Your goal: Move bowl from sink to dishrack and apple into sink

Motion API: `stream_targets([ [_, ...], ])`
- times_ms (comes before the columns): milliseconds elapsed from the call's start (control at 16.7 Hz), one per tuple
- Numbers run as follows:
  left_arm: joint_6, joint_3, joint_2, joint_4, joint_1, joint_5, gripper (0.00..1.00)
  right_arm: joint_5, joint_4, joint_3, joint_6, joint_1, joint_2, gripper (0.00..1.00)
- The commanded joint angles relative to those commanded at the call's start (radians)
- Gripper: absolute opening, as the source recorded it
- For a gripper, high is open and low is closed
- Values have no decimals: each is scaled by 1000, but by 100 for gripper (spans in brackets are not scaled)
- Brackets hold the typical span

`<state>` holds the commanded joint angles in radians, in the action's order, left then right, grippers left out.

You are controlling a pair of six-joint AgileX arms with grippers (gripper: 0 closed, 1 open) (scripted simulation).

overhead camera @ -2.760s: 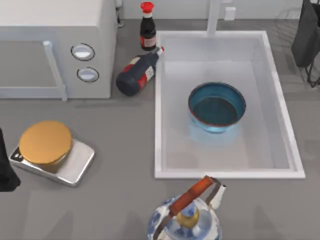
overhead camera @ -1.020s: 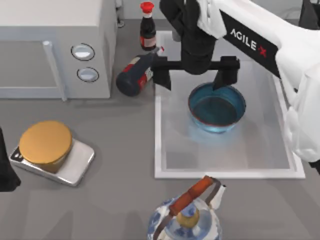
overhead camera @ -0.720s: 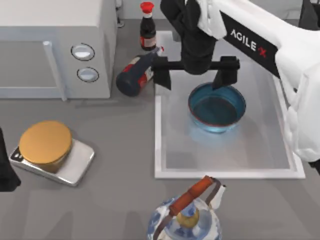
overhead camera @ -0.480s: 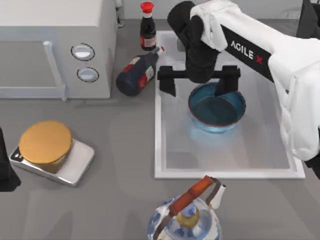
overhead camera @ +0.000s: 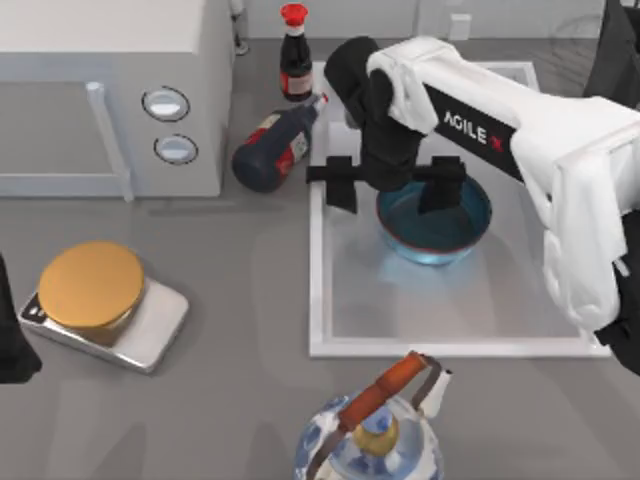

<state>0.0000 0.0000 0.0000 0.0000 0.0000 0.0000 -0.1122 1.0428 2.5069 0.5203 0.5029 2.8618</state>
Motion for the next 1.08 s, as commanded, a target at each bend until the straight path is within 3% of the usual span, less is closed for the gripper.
stream_targets([
  [60,0,0,0,0,0,0,100,0,0,0,0,0,0,100],
  [840,0,0,0,0,0,0,100,0,0,0,0,0,0,2],
  [1080,0,0,0,0,0,0,100,0,0,0,0,0,0,0],
])
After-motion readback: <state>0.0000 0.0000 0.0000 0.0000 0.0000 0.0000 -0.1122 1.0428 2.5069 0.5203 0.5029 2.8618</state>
